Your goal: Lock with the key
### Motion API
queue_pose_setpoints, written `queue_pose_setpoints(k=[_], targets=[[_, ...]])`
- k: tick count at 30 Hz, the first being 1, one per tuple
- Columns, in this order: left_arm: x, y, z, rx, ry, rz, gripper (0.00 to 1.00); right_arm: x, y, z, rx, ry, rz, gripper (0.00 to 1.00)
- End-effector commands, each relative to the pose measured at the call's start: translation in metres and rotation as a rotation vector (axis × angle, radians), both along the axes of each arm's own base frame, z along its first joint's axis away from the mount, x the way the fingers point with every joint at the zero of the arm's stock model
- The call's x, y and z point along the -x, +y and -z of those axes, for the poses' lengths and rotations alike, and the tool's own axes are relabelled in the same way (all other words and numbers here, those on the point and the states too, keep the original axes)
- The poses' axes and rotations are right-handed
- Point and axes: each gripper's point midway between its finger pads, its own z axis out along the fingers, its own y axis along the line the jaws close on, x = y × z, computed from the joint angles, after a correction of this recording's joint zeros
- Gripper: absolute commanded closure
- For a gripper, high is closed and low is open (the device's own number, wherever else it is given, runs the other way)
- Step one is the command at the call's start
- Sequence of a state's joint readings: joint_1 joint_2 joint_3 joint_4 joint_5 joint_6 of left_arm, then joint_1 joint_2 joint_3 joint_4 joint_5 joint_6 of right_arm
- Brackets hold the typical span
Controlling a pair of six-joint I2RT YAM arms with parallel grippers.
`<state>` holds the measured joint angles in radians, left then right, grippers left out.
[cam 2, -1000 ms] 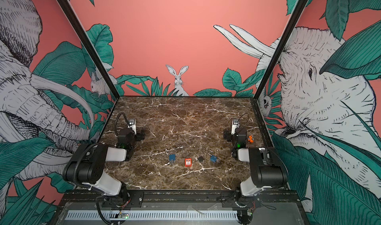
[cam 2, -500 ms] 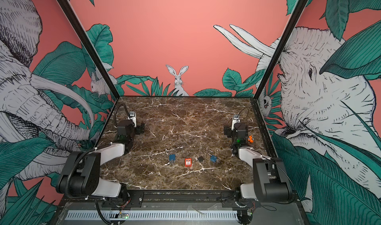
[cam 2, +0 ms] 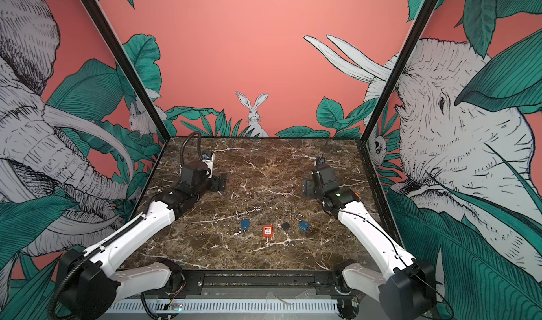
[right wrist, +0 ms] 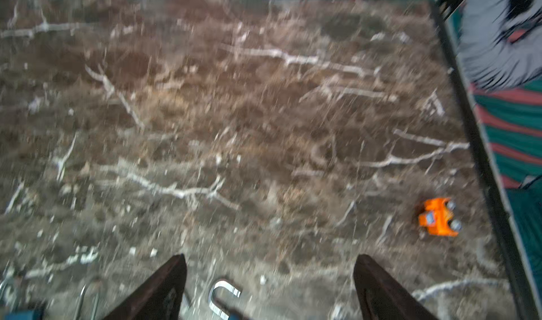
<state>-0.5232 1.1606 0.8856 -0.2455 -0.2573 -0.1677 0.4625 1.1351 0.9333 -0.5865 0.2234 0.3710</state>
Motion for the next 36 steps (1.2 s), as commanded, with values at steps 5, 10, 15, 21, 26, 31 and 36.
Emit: queue_pose_setpoints(k=[5, 10, 15, 21, 26, 31, 36], targets=[[0.041, -0.046, 0.034, 0.292, 0.192, 0.115, 0.02, 0.074, 0.007, 0.075, 0.023, 0.323, -0.076, 0.27], [0.047, -0.067, 0.039, 0.327, 0.241, 0.199, 0.02, 0.082, 0.019, 0.11, 0.013, 0.4, -0.116, 0.35], [0.05, -0.072, 0.036, 0.297, 0.234, 0.236, 0.02, 0.086, 0.025, 0.128, 0.025, 0.459, -0.131, 0.47], [0.049, -0.08, 0.039, 0.306, 0.25, 0.263, 0.02, 0.086, 0.024, 0.14, 0.055, 0.486, -0.125, 0.46], [0.047, -0.085, 0.042, 0.308, 0.262, 0.27, 0.02, 0.084, 0.029, 0.147, 0.046, 0.493, -0.137, 0.45], [0.048, -0.086, 0.045, 0.301, 0.274, 0.275, 0.02, 0.081, 0.035, 0.15, 0.024, 0.485, -0.153, 0.43], [0.048, -0.088, 0.047, 0.316, 0.286, 0.277, 0.02, 0.082, 0.042, 0.16, -0.003, 0.503, -0.171, 0.42]])
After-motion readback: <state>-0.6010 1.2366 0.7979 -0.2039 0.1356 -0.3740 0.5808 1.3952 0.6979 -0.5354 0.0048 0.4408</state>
